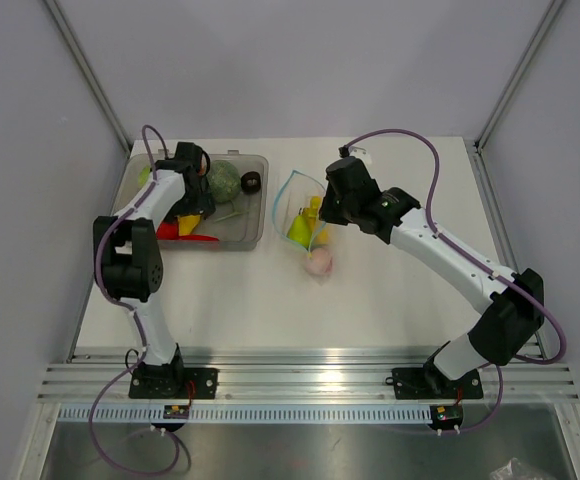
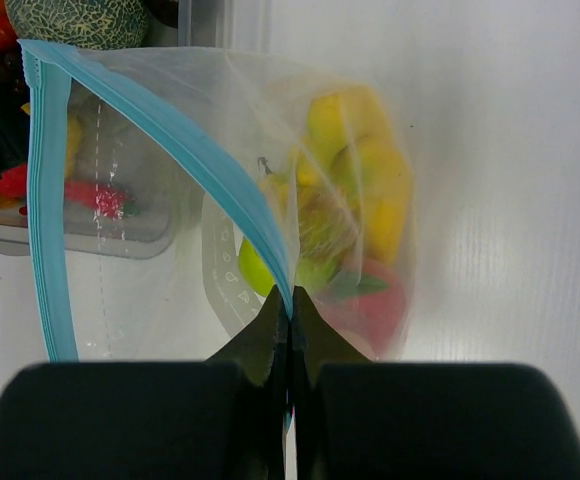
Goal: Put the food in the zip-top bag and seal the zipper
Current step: Pick up the fake fruit from the bin.
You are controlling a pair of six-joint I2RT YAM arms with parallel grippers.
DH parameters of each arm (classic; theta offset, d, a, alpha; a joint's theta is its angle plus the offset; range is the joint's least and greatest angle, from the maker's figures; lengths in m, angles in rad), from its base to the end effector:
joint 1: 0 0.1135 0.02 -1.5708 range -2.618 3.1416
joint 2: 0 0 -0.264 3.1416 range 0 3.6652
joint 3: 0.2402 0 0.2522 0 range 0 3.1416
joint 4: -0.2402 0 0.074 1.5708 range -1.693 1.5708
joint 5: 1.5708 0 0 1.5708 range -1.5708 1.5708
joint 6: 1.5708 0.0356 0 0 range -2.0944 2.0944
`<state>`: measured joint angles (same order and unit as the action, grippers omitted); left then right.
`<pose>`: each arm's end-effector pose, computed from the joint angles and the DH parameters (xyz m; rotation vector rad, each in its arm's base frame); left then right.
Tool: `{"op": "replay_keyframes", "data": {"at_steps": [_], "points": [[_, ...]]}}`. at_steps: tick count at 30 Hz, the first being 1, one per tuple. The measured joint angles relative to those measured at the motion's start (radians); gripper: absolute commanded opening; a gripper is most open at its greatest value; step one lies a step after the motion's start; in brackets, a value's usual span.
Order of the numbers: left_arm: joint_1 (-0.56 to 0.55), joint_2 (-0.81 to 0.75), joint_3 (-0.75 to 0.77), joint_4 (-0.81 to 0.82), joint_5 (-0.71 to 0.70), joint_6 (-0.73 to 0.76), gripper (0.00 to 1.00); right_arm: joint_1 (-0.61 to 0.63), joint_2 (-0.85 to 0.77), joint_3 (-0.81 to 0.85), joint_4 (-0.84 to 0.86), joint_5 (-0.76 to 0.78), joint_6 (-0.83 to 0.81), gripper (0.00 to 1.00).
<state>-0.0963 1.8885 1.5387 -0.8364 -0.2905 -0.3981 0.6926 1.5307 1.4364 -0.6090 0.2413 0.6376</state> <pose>0.3929 -0.0277 0.2365 -0.4799 2.6468 0.2533 0.2684 0.2117 0.3437 0.0654 2.2860 0.4348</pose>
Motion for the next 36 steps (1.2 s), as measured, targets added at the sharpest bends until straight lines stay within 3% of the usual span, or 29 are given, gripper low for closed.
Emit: {"op": "replay_keyframes", "data": {"at_steps": [10, 18, 22, 23, 26, 32, 36], "points": [[-0.001, 0.095, 0.008, 0.068, -0.068, 0.122, 0.92, 0.000, 0.000, -0.001, 0.000, 0.000, 0.000, 0.01], [0.000, 0.113, 0.007, 0.182, -0.064, 0.171, 0.85, 0.000, 0.000, -0.001, -0.001, 0.000, 0.000, 0.01], [0.000, 0.158, 0.005, 0.208, -0.055, 0.177, 0.75, 0.000, 0.000, -0.001, -0.001, 0.000, 0.000, 0.01], [0.000, 0.167, 0.005, 0.208, -0.051, 0.176, 0.66, 0.000, 0.000, -0.001, -0.001, 0.000, 0.000, 0.01], [0.000, 0.170, 0.005, 0.209, -0.050, 0.166, 0.58, 0.000, 0.000, -0.001, -0.001, 0.000, 0.000, 0.01], [0.000, 0.135, -0.018, 0.195, -0.041, 0.140, 0.51, 0.000, 0.000, -0.001, -0.001, 0.000, 0.007, 0.01], [0.000, 0.020, -0.027, 0.153, -0.005, 0.111, 0.48, 0.000, 0.000, -0.001, -0.001, 0.000, 0.012, 0.01]]}}
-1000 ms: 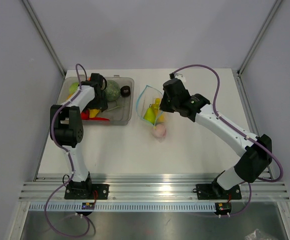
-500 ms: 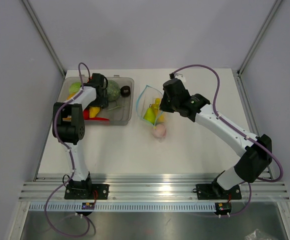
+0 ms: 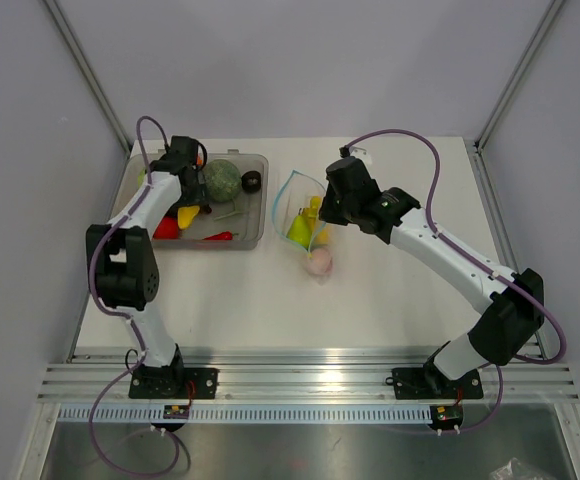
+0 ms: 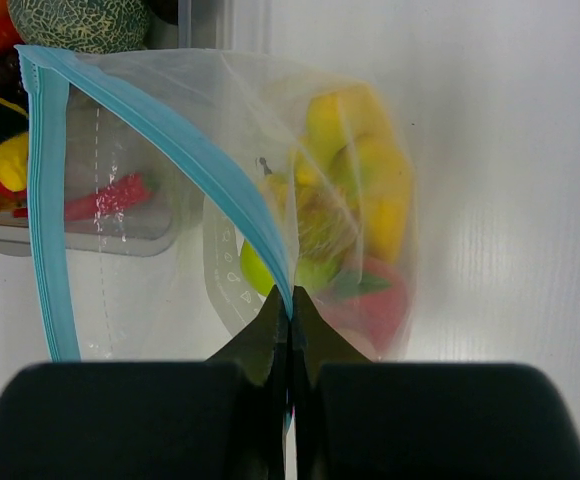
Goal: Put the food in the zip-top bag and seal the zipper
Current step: Pick up the fake fruit from the bin.
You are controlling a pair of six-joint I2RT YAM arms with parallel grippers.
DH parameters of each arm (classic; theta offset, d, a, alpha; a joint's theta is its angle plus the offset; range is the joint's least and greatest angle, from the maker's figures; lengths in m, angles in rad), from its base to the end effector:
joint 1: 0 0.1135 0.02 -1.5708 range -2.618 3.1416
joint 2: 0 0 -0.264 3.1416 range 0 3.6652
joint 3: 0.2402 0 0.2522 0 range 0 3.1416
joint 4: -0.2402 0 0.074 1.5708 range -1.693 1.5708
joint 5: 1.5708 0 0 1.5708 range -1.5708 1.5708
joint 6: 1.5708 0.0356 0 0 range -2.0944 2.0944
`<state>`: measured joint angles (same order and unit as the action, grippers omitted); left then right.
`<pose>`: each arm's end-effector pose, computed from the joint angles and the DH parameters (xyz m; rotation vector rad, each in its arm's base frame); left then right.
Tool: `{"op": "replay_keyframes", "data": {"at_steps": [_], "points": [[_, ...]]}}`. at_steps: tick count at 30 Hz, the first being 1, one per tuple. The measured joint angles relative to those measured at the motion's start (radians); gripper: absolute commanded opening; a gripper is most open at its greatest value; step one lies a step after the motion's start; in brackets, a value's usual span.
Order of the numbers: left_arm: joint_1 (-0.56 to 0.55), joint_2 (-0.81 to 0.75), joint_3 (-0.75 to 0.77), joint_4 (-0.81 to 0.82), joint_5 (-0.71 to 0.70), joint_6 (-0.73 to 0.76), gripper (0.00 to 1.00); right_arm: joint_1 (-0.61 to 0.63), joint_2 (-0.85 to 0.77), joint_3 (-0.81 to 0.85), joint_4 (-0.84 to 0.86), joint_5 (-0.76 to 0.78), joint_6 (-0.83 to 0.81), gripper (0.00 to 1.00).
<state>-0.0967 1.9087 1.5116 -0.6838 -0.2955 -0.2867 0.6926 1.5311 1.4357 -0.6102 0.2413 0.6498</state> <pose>0.4066 -0.0290 0.2278 -0.3423 2.5748 0.2556 0.2684 0.2117 0.3433 0.0791 2.2888 0.4396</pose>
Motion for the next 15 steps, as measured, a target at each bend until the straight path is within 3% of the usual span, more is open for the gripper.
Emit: {"op": "replay_keyframes", "data": {"at_steps": [7, 15], "points": [[-0.045, -0.257, 0.027, -0.043, 0.015, -0.010, 0.46, 0.000, 0.000, 0.000, -0.009, 0.010, 0.000, 0.00], [-0.121, -0.370, 0.137, -0.100, 0.163, -0.010, 0.45, 0.000, -0.010, 0.000, -0.025, 0.028, -0.002, 0.00]]}}
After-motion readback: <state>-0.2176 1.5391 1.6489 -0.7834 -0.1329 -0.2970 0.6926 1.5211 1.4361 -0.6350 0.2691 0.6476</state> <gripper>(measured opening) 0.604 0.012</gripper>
